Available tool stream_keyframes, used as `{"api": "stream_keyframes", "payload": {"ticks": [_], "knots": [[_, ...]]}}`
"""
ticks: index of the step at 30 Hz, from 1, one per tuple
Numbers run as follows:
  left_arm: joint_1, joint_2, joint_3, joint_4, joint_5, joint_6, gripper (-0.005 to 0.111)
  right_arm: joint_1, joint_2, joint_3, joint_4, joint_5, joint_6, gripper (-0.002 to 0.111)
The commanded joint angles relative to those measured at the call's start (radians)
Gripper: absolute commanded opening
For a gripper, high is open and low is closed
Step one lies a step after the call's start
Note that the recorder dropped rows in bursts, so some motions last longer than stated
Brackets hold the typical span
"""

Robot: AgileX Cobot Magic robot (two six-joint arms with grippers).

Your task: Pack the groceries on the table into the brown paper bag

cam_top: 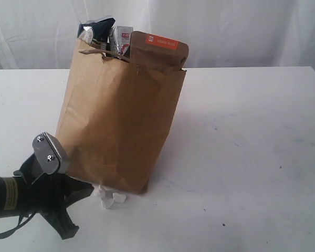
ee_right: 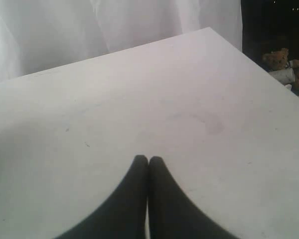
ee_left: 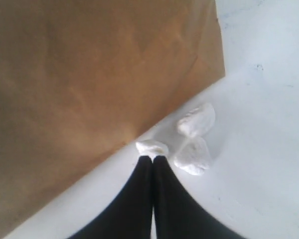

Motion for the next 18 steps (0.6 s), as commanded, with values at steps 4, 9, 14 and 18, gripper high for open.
{"api": "stream_keyframes", "payload": {"ticks": [4, 9, 14, 18], "knots": [[-0.007, -0.057, 0.01, 0.015, 0.047, 0.007, 0.004, 0.004, 0.002, 0.004, 0.003, -0.006, 0.001, 0.0], [-0.007, -0.001, -0.015, 0.001, 0.001, -0.031, 0.038, 0.004, 0.002, 0.004, 0.005, -0.006, 0.001, 0.0], [-0.007, 0.048, -0.046, -0.031, 0.015, -0.051, 0.056, 0.004, 0.002, 0.004, 0.005, -0.006, 0.001, 0.0], [-0.007, 0.083, -0.049, -0.01, -0.009, -0.066, 0.056, 0.004, 0.002, 0.004, 0.005, -0.006, 0.001, 0.0]]}}
